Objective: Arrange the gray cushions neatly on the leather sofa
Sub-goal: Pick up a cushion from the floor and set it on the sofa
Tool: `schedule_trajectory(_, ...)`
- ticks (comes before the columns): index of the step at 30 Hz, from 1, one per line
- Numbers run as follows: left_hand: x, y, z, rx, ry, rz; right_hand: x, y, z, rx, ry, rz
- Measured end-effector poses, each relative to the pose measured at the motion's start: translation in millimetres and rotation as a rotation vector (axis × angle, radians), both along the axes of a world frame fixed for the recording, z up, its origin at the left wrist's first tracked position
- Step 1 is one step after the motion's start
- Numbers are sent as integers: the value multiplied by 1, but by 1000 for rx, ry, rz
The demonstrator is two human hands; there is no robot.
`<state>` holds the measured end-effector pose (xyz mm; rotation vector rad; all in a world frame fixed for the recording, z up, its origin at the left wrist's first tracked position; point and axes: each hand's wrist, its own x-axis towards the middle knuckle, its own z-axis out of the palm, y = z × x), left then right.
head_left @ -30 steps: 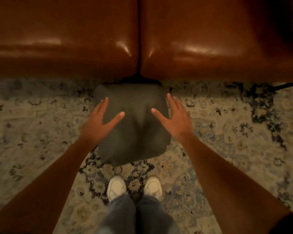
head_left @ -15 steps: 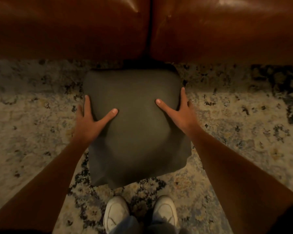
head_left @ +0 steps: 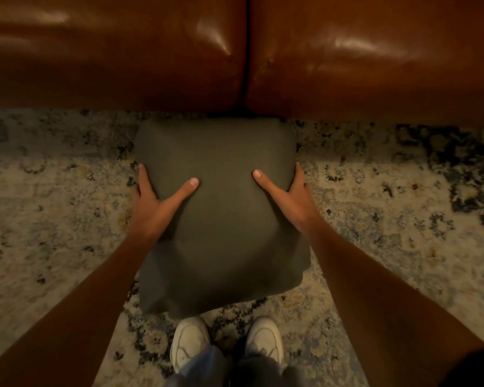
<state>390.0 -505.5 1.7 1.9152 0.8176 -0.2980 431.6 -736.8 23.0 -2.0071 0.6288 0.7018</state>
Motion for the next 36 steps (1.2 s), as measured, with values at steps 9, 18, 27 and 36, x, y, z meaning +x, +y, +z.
schedule_trajectory(9,-11,11,145,20,-31,-19,-17,14,140,3,-37,-2)
schedule_trajectory(18,12,35,294,20,-123,-14,7,38,289,-33,-155,4)
schedule_trajectory(27,100,74,447,86,-346,-58,84,76,435,16,-409,-50)
schedule_trajectory(36,209,90,512,91,-489,-11,200,92,509,-19,-544,-15)
